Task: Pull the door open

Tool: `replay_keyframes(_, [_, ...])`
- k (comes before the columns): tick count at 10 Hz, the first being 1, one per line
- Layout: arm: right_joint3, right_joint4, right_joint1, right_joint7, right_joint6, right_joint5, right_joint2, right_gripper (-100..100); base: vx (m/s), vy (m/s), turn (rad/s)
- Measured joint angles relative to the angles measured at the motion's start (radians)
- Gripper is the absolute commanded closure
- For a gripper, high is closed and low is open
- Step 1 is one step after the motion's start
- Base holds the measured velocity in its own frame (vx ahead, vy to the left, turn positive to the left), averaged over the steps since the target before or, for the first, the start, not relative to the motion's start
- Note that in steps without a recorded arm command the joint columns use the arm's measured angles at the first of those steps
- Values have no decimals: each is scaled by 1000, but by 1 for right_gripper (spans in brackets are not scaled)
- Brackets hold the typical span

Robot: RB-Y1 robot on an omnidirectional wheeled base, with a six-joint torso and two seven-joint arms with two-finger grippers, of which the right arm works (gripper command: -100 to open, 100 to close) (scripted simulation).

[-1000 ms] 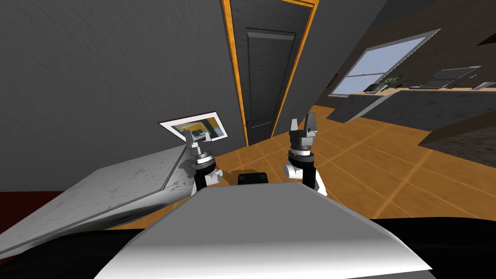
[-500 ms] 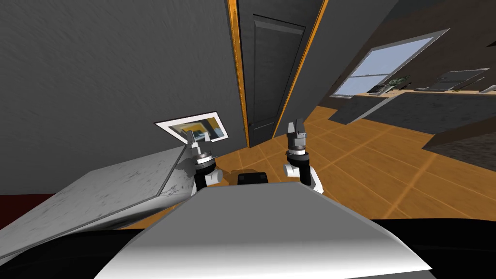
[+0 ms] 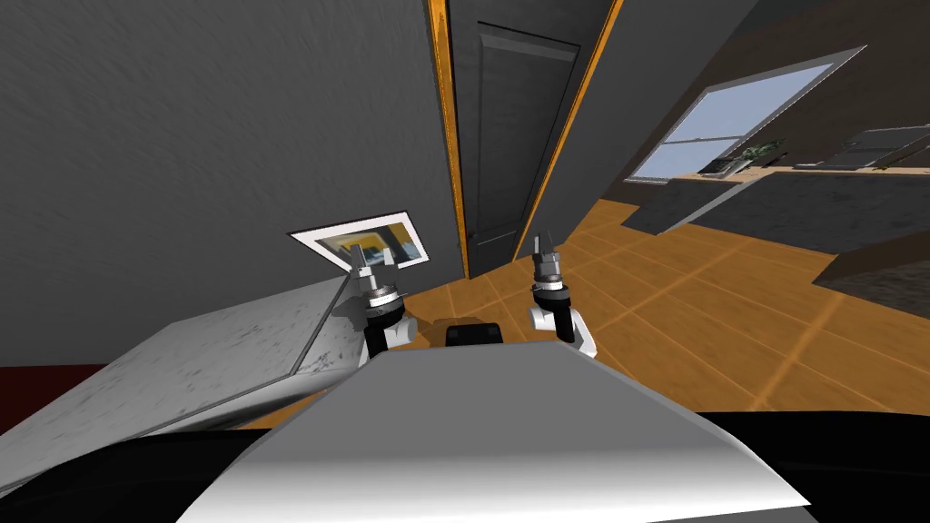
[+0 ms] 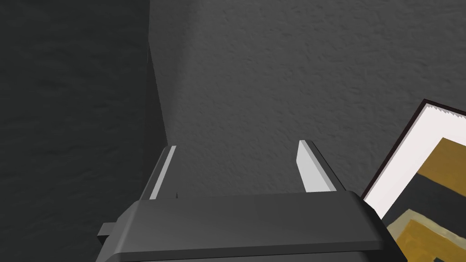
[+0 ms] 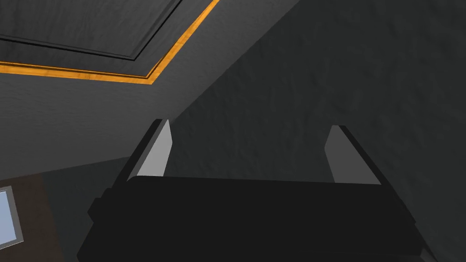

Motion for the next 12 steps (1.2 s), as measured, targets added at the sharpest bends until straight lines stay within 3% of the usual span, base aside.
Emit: replay_keyframes(12, [-54, 318, -102, 226, -48, 118, -13, -100, 99, 17, 26])
